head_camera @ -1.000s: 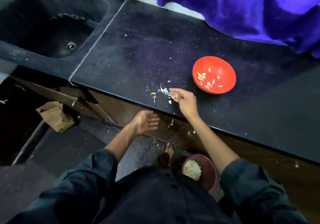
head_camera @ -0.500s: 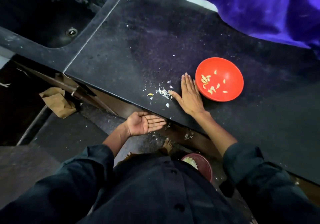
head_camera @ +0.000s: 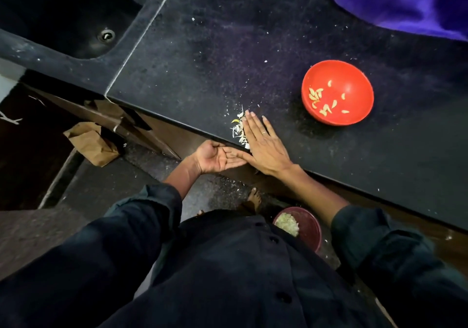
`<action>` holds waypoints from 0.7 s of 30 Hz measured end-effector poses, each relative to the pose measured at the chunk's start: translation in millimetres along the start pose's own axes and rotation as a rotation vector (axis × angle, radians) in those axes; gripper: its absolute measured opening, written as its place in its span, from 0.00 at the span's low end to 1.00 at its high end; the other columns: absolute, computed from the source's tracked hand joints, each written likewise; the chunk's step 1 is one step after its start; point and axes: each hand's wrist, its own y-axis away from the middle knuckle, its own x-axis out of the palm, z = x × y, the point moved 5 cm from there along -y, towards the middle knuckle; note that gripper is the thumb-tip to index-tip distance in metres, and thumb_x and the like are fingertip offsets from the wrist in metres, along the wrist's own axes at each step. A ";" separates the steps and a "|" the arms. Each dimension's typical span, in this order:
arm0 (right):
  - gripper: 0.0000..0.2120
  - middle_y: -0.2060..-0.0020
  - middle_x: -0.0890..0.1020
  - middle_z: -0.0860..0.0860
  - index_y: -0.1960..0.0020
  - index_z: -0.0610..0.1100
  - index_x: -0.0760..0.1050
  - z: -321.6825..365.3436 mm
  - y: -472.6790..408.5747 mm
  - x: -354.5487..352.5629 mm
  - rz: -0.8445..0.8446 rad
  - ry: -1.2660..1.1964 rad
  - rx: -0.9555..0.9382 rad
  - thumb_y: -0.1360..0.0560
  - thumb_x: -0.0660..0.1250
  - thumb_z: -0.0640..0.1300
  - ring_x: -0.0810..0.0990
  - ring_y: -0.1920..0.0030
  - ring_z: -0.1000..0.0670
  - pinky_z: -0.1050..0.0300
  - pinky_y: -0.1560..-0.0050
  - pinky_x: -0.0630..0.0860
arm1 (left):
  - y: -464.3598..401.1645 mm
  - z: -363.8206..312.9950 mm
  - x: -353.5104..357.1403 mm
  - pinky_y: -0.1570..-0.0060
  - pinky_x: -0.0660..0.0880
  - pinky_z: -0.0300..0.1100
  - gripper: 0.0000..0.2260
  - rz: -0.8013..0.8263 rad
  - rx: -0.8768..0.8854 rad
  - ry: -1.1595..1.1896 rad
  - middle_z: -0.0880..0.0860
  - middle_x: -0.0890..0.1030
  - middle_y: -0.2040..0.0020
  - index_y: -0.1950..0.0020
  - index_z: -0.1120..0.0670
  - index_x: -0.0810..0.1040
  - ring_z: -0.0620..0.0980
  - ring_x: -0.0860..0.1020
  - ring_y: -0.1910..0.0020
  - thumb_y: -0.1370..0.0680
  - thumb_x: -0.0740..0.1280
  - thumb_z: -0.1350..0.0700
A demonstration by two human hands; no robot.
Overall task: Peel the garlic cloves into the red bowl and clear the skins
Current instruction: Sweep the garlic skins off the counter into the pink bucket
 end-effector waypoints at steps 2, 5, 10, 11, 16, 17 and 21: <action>0.44 0.23 0.53 0.39 0.23 0.34 0.50 9.2 0.9 -0.4 0.001 -0.010 0.024 0.24 0.40 0.68 0.50 0.22 0.44 0.45 0.23 0.47 | 3.2 -1.9 1.3 0.58 0.80 0.56 0.32 -0.016 0.017 -0.025 0.71 0.81 0.54 0.54 0.74 0.80 0.66 0.83 0.56 0.18 0.43 0.53; 0.43 0.23 0.53 0.39 0.23 0.34 0.50 23.6 0.5 1.3 -0.013 -0.041 0.076 0.24 0.42 0.67 0.51 0.22 0.43 0.45 0.23 0.47 | 6.0 -3.4 1.0 0.62 0.81 0.53 0.32 -0.040 0.036 -0.062 0.67 0.83 0.56 0.57 0.72 0.81 0.62 0.84 0.59 0.18 0.43 0.54; 0.36 0.23 0.56 0.40 0.23 0.35 0.53 46.5 -6.6 -4.9 -0.075 -0.198 0.067 0.21 0.40 0.59 0.53 0.22 0.44 0.48 0.22 0.47 | 7.7 -2.3 1.1 0.67 0.81 0.51 0.32 -0.049 0.025 -0.008 0.63 0.82 0.66 0.60 0.70 0.80 0.57 0.84 0.67 0.17 0.43 0.55; 0.31 0.24 0.60 0.39 0.24 0.34 0.57 49.8 -7.6 -8.7 -0.127 -0.294 0.041 0.19 0.43 0.54 0.56 0.23 0.43 0.49 0.23 0.50 | 7.7 -2.8 1.3 0.65 0.82 0.51 0.32 -0.036 0.027 -0.014 0.63 0.82 0.66 0.61 0.70 0.81 0.57 0.84 0.66 0.17 0.42 0.55; 0.28 0.41 0.77 0.41 0.33 0.35 0.73 19.7 -0.7 -27.8 -0.449 -0.766 0.286 0.31 0.52 0.25 0.76 0.39 0.43 0.55 0.34 0.70 | 4.1 -3.0 1.5 0.56 0.80 0.58 0.30 0.005 -0.012 0.024 0.72 0.81 0.53 0.54 0.74 0.80 0.68 0.82 0.56 0.18 0.44 0.55; 0.28 0.43 0.78 0.41 0.35 0.35 0.75 11.2 -1.5 -31.1 -0.478 -0.752 0.320 0.32 0.52 0.25 0.77 0.42 0.43 0.56 0.36 0.71 | 5.5 -3.0 2.4 0.52 0.78 0.59 0.28 0.022 -0.027 0.041 0.73 0.79 0.50 0.50 0.75 0.78 0.69 0.81 0.53 0.19 0.46 0.56; 0.23 0.34 0.74 0.40 0.31 0.35 0.71 -19.8 -20.8 -33.5 -0.364 -0.699 0.336 0.24 0.55 0.28 0.72 0.33 0.42 0.60 0.30 0.62 | 6.2 -4.9 0.1 0.43 0.74 0.60 0.24 0.083 -0.074 0.087 0.75 0.75 0.42 0.42 0.77 0.73 0.72 0.78 0.46 0.21 0.50 0.57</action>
